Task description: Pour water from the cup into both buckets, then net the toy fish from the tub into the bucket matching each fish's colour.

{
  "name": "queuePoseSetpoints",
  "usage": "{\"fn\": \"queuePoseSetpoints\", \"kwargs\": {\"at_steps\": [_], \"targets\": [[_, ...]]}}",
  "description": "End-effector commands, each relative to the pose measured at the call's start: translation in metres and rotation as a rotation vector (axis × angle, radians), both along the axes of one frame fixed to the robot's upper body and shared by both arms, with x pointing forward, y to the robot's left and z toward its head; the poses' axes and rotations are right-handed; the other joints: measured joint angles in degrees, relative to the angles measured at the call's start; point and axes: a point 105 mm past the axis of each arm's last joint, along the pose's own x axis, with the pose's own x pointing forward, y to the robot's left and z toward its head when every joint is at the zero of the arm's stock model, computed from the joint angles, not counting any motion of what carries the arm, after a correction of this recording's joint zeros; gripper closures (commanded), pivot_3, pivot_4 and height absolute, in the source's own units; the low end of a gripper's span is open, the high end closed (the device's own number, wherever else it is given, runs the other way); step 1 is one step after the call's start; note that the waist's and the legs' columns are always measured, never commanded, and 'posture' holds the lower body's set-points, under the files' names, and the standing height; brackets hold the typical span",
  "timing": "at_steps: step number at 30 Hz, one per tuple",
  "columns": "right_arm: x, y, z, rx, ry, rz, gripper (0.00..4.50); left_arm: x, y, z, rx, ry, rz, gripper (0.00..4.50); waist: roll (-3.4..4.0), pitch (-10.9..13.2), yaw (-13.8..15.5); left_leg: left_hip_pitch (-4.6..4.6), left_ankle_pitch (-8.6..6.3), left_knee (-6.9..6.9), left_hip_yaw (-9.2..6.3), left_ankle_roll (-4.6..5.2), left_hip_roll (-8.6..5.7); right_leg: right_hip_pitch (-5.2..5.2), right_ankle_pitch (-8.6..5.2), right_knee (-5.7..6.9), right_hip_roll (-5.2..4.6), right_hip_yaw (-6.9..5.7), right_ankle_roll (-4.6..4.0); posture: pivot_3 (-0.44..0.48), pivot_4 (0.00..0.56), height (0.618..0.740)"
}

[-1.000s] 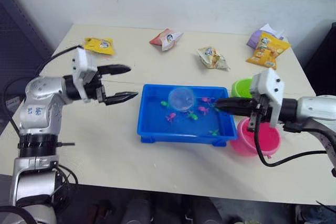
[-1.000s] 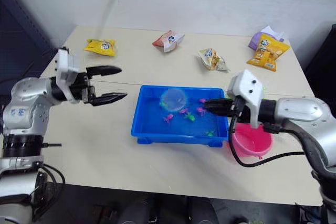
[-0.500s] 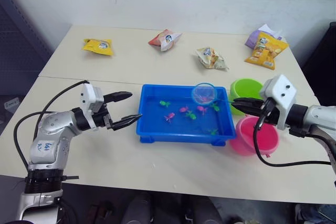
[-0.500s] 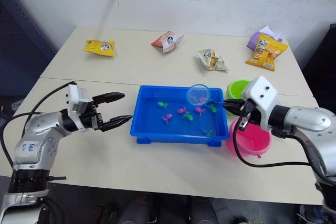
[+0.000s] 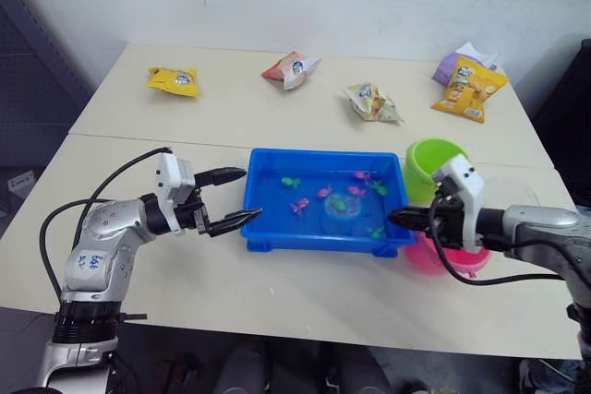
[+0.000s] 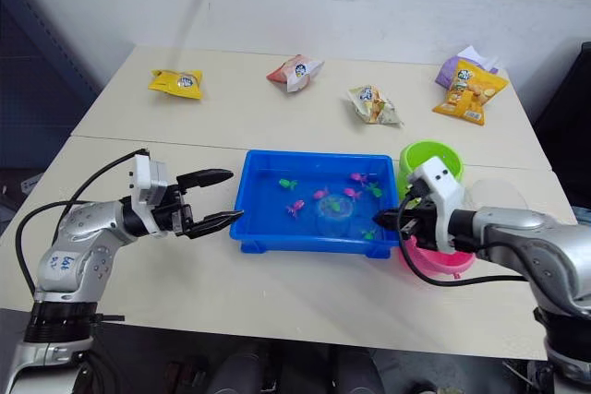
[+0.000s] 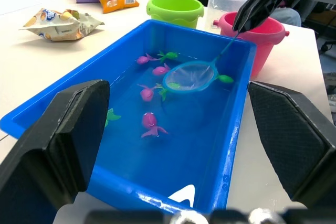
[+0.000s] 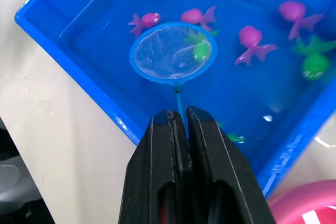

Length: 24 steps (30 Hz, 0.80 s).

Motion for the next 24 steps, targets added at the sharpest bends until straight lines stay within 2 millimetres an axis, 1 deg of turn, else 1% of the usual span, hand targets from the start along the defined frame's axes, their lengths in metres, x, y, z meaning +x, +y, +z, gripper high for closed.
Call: {"fn": "queuePoseSetpoints", "kwargs": {"at_steps": [1, 6, 11, 14, 24], "targets": [[0.005, -0.004, -0.001, -0.001, -0.014, -0.031, 4.50, -0.005, -0.007, 0.010, 0.014, -0.059, -0.039, 0.01, 0.00, 0.00, 0.01, 0.00, 0.00, 0.00, 0.00, 0.00, 0.00, 0.00, 0.00, 0.00, 0.00, 0.00, 0.00, 0.000, 0.150, 0.740], [0.016, -0.011, -0.007, 0.009, 0.004, -0.092, 4.50, -0.007, -0.010, 0.007, 0.022, -0.061, -0.054, 0.01, 0.00, 0.00, -0.03, 0.00, 0.00, 0.00, 0.01, 0.00, -0.01, 0.01, 0.00, 0.00, 0.00, 0.00, 0.00, 0.000, 0.150, 0.740], [0.017, -0.015, -0.014, -0.007, 0.044, -0.119, 4.50, -0.007, -0.011, 0.006, 0.031, -0.062, -0.063, 0.01, 0.00, 0.00, -0.01, 0.00, 0.00, 0.00, 0.00, 0.00, 0.00, 0.00, 0.00, 0.01, 0.00, 0.00, 0.00, 0.000, 0.150, 0.740], [0.022, -0.015, -0.012, 0.012, 0.017, -0.144, 4.50, -0.006, -0.011, 0.005, 0.032, -0.062, -0.062, 0.01, 0.00, 0.00, -0.05, 0.00, 0.00, 0.00, 0.01, 0.01, 0.00, 0.00, 0.00, 0.01, 0.00, 0.00, 0.00, 0.000, 0.150, 0.740], [0.035, -0.014, -0.007, -0.009, -0.074, -0.194, 4.50, -0.007, -0.013, 0.003, 0.031, -0.053, -0.067, 0.01, 0.00, 0.00, -0.04, 0.00, 0.00, 0.00, 0.00, 0.01, 0.00, 0.00, 0.00, 0.01, 0.00, 0.00, 0.00, 0.000, 0.150, 0.740]]}}
